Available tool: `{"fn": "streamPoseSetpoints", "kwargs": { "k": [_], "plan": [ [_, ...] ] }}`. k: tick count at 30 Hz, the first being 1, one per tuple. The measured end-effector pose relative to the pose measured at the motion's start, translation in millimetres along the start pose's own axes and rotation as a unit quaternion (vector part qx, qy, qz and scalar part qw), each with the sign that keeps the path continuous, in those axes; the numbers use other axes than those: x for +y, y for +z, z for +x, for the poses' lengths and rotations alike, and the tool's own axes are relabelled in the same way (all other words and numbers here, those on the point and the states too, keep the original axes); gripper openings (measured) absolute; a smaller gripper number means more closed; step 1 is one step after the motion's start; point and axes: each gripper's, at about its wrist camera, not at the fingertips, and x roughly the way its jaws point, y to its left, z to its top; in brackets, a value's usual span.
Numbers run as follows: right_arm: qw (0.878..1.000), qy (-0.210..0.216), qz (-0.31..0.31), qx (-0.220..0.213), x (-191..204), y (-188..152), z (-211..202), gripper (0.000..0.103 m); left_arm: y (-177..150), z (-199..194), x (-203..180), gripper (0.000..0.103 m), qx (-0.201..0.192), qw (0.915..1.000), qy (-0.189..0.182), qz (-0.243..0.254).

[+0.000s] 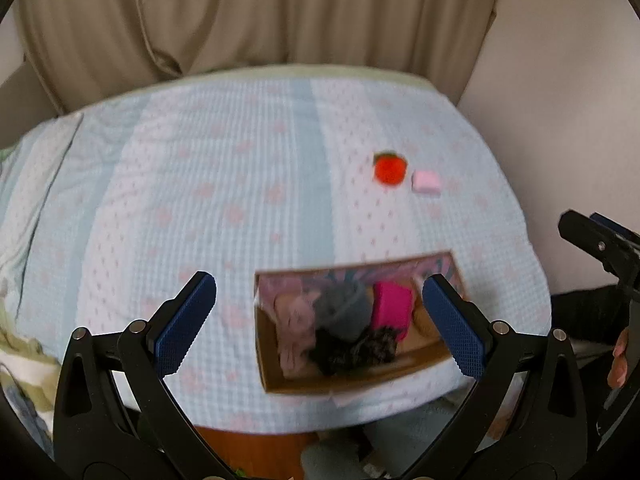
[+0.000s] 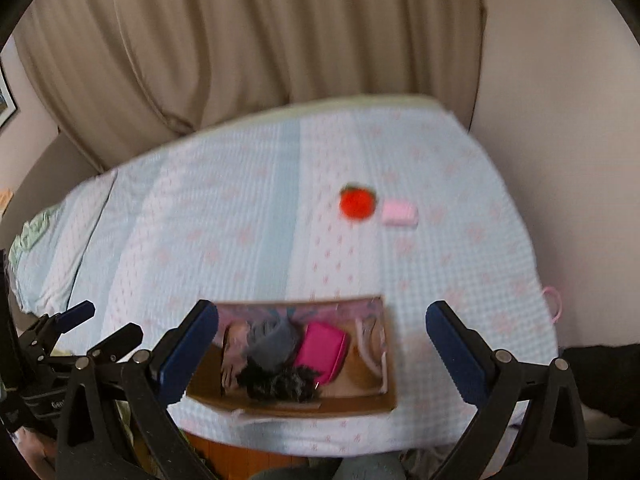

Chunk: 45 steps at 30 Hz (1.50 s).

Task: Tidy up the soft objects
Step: 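Move both tools toward the orange pompom and pink fuzzy hair tie, then grasp the orange pompom with the left tool while the right tool grasps the pink hair tie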

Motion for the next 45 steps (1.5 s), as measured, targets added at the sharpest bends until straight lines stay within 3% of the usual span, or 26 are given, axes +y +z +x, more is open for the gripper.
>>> {"fn": "streamPoseSetpoints", "kwargs": {
  "k": [4, 10, 16, 20, 28, 36, 45],
  "plan": [
    [1.000, -0.015, -0.009, -0.023, -9, 22, -14, 0.103, 33, 0, -15, 0.103, -0.025, 0.9997, 0.005, 0.006],
    [0.999, -0.039, -0.015, -0.031, -40, 55, 1, 0.103, 82, 28, -46, 0.103, -0.048, 0.9986, 0.014, 0.014],
    [0.999, -0.033, -0.007, -0.017, -78, 86, 46, 0.103, 133, 91, -81, 0.103, -0.039, 0.9992, 0.001, 0.014],
    [1.000, -0.021, -0.003, -0.002, -100, 101, 85, 0.103, 159, 150, -106, 0.103, -0.017, 0.9996, 0.011, 0.021],
    [1.000, 0.005, -0.001, 0.031, -133, 111, 183, 0.103, 173, 271, -135, 0.103, 0.047, 0.9984, -0.025, 0.019],
    [0.999, 0.012, -0.009, 0.045, -147, 97, 270, 0.103, 164, 379, -155, 0.103, 0.092, 0.9931, -0.060, 0.040],
    [0.999, -0.009, -0.013, 0.049, -152, 70, 357, 0.103, 153, 471, -161, 0.102, 0.112, 0.9895, -0.066, 0.062]
  ]
}}
